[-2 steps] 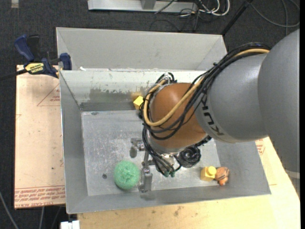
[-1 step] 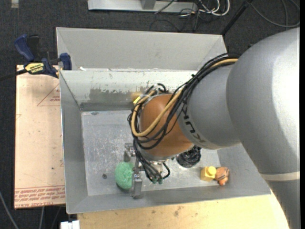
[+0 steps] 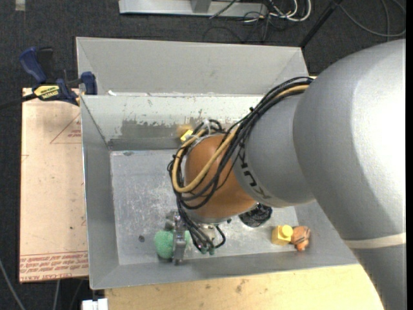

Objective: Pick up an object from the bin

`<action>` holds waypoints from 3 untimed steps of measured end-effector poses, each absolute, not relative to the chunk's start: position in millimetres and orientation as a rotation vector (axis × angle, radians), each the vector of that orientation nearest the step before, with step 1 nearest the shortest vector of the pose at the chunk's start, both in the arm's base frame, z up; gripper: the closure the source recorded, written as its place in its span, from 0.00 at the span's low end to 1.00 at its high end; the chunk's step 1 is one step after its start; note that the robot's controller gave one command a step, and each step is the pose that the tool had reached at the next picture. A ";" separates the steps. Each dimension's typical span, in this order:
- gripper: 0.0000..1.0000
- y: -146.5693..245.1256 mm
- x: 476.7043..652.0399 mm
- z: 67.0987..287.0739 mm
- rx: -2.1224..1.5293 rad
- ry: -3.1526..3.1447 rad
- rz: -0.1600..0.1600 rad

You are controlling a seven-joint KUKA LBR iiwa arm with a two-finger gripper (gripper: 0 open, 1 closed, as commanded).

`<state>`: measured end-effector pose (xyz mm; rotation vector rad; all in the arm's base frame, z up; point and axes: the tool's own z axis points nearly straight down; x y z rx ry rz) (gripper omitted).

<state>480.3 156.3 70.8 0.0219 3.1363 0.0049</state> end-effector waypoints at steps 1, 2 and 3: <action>1.00 156.3 480.2 70.8 0.022 3.136 0.005; 1.00 156.2 479.8 72.8 0.022 3.139 0.004; 1.00 155.7 477.5 82.4 0.023 3.149 -0.001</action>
Offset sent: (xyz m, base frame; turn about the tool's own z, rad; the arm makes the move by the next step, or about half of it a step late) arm 0.0000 -0.0001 0.0145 0.0000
